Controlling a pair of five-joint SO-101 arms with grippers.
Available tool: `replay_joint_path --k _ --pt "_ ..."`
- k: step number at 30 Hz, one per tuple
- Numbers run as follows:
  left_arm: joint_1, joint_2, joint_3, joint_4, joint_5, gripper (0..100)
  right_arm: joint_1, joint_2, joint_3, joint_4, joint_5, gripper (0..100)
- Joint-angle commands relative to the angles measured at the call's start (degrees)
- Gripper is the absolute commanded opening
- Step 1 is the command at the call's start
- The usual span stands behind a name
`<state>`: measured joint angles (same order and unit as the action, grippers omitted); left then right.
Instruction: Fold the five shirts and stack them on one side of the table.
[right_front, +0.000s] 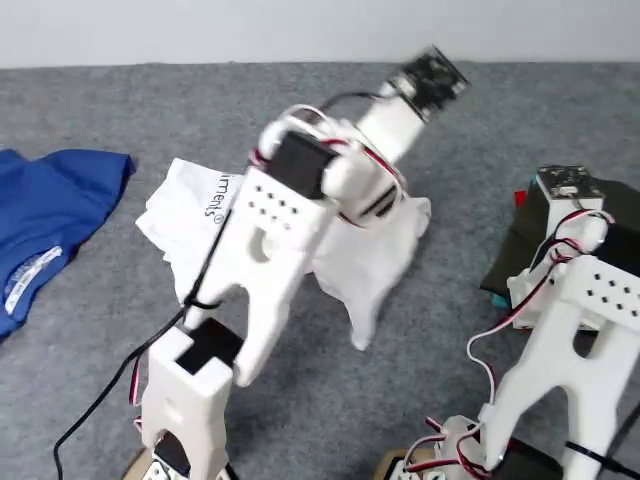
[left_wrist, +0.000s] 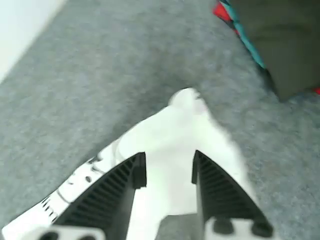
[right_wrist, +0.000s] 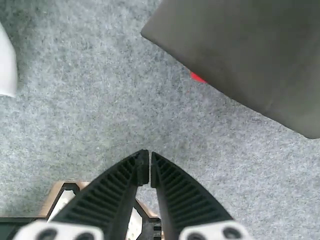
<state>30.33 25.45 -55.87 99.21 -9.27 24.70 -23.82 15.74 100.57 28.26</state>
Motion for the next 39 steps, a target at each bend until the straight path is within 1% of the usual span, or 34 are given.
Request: replay_joint_path --k 1,4,8,13,16,20,23,25,27,32,35,39 --pt "-2.5 -4.3 0.0 1.5 0.4 16 -2.6 -1.8 -0.4 1.6 -0.3 1.5" --pt "-5.3 -9.0 5.3 1.5 0.4 16 -7.2 -1.7 -0.4 1.8 -0.4 1.5" --pt "-10.8 -16.4 14.5 1.4 0.3 16 -15.5 -1.7 -0.3 1.9 -0.6 1.2" --pt "-21.6 -26.6 28.6 1.3 -0.4 16 -25.6 -1.1 -0.3 1.9 -0.6 1.0" --pt "-28.5 -32.0 35.6 1.2 -4.3 16 -30.9 2.2 -0.2 2.0 -1.1 1.0" --pt "-37.0 -37.0 41.1 1.1 -6.1 16 -37.9 7.9 -0.6 1.1 -3.3 1.0" --pt "-41.9 -39.2 43.0 1.1 -7.4 16 -42.0 11.9 -0.6 -3.3 -4.5 1.0" --pt "-44.3 -40.4 43.8 1.1 -7.9 16 -41.9 14.9 -0.4 -8.3 -4.9 1.0" --pt "-46.2 -41.4 44.2 1.2 -8.2 16 -39.9 19.0 -0.3 -13.8 -4.6 1.0" --pt "-50.0 -45.2 44.2 1.3 -8.2 16 -29.8 35.1 -1.7 -26.9 1.1 1.0" --pt "-51.8 -47.9 44.5 1.3 -8.3 16 -25.4 42.9 -7.0 -27.0 1.8 1.0" --pt "-53.0 -52.0 48.7 1.3 -11.0 16 -21.8 45.8 -16.3 -19.4 1.8 1.0"
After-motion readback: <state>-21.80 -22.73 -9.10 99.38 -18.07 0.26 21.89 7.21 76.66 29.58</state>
